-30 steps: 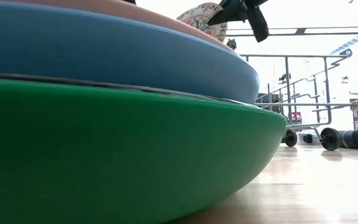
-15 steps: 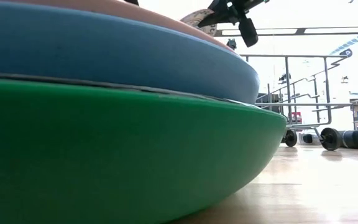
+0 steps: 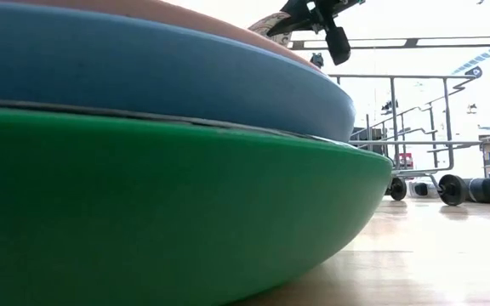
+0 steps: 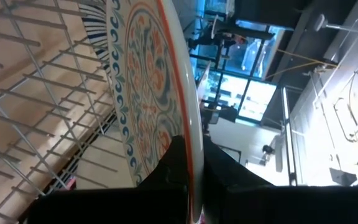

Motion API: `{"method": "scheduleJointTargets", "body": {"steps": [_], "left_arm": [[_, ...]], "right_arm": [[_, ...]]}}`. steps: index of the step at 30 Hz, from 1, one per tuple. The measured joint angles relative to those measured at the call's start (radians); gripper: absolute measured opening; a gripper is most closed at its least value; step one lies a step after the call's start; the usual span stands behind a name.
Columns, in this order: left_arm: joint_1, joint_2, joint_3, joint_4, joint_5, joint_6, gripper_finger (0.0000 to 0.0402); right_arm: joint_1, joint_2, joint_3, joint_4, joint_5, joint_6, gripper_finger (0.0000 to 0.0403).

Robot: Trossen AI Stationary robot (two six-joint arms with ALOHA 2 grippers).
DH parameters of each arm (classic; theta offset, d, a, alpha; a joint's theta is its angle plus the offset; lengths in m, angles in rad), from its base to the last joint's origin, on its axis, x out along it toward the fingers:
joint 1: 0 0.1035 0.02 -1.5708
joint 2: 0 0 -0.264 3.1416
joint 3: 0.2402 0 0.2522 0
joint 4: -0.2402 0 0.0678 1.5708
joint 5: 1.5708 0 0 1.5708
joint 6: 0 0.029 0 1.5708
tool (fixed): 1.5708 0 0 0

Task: Sort dishes
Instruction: Put the white patterned plate into the dish rack

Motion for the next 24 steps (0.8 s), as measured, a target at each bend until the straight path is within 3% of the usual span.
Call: {"method": "scheduleJointTargets", "body": {"steps": [24], "left_arm": [[0.0,-0.073,0.0,0.0,0.0,0.03,0.0231]], "right_arm": [[0.002,0.002,0.002,-0.004,-0.124,-0.062,0.0]]}}
